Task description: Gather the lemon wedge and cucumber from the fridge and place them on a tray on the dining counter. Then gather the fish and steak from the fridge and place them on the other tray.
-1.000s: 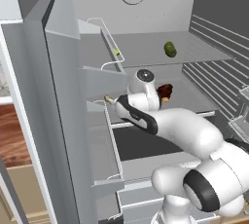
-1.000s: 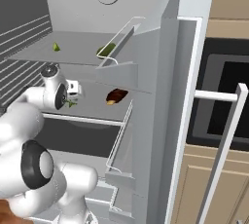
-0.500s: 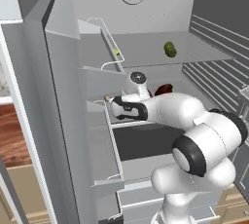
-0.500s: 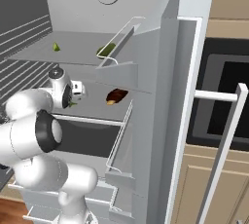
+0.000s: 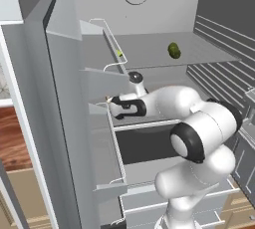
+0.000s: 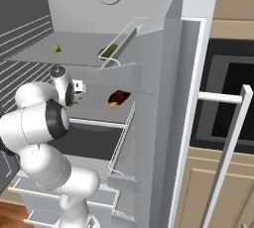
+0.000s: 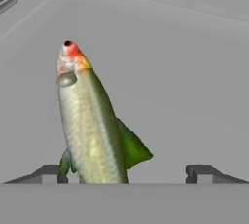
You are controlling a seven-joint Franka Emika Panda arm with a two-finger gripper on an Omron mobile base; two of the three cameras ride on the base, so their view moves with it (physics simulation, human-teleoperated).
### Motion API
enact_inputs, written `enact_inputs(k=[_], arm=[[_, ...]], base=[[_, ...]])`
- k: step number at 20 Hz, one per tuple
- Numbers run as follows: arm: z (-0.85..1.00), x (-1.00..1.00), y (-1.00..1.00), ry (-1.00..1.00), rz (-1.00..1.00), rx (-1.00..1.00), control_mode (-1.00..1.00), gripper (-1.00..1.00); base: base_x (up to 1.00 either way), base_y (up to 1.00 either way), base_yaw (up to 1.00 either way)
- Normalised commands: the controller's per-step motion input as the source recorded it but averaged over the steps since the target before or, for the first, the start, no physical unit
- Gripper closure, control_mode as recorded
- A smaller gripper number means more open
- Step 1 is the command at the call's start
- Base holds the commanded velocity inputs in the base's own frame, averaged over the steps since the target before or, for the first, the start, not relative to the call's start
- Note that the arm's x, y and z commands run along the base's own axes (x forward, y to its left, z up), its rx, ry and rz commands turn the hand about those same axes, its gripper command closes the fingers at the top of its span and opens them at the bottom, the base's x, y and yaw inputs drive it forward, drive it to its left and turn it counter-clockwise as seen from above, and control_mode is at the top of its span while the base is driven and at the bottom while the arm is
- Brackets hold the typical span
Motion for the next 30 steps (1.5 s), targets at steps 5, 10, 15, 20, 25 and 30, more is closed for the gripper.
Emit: enact_inputs(k=[5, 10, 15, 20, 25, 30], arm=[[-0.39, -0.05, 0.13, 0.00, 0.02, -0.01, -1.00, 1.00], [-0.30, -0.04, 0.04, -0.02, 0.02, 0.00, -1.00, 1.00], [-0.07, -0.51, -0.04, -0.16, 0.01, 0.00, -1.00, 1.00], [0.26, -0.72, -0.15, -0.26, 0.00, 0.02, -1.00, 1.00], [0.85, -0.50, -0.22, -0.10, 0.00, 0.06, -1.00, 1.00], [0.81, -0.65, -0.18, 0.00, 0.00, 0.07, -1.00, 1.00]], base=[[0.00, 0.00, 0.00], [0.00, 0.00, 0.00], [0.00, 0.00, 0.00], [0.00, 0.00, 0.00], [0.00, 0.00, 0.00], [0.00, 0.00, 0.00]])
